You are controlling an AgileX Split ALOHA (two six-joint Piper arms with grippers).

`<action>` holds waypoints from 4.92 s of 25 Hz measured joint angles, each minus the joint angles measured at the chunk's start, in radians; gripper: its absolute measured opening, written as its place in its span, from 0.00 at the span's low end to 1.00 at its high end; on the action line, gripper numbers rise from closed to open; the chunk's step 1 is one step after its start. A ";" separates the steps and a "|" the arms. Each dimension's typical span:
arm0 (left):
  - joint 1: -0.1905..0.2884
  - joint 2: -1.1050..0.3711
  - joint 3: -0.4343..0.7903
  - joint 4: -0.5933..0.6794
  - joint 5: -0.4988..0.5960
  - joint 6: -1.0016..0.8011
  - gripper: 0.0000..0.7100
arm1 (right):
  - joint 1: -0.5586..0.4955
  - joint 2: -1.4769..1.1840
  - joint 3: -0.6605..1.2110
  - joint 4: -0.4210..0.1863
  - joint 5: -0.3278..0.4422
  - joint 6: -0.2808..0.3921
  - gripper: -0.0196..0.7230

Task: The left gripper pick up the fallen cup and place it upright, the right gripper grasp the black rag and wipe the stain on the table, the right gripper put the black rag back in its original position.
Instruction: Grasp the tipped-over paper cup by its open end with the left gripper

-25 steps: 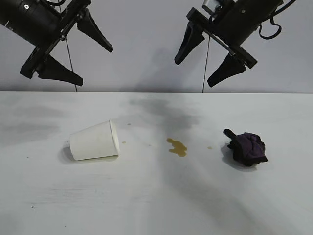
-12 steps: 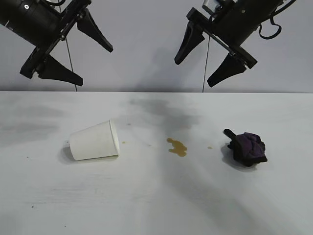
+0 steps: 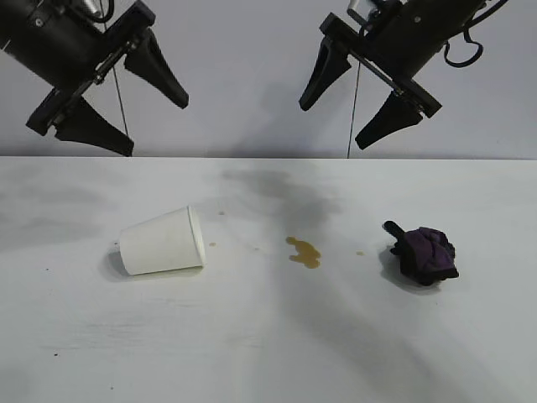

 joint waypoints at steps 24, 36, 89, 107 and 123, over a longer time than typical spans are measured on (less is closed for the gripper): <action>-0.247 0.072 -0.225 0.662 0.109 -0.112 0.85 | 0.000 0.000 0.000 -0.003 -0.010 0.000 0.86; -0.256 0.075 -0.253 0.642 0.171 -0.143 0.85 | 0.000 0.000 0.000 -0.003 -0.009 0.000 0.86; -0.256 0.329 -0.253 0.601 0.097 0.086 0.85 | 0.000 0.000 0.000 -0.004 0.000 0.004 0.86; -0.256 0.329 -0.253 0.605 0.069 0.129 0.85 | 0.000 0.000 0.000 -0.004 0.000 0.004 0.85; -0.256 0.372 -0.250 0.605 0.052 0.133 0.85 | 0.000 0.000 0.000 -0.006 -0.001 0.004 0.85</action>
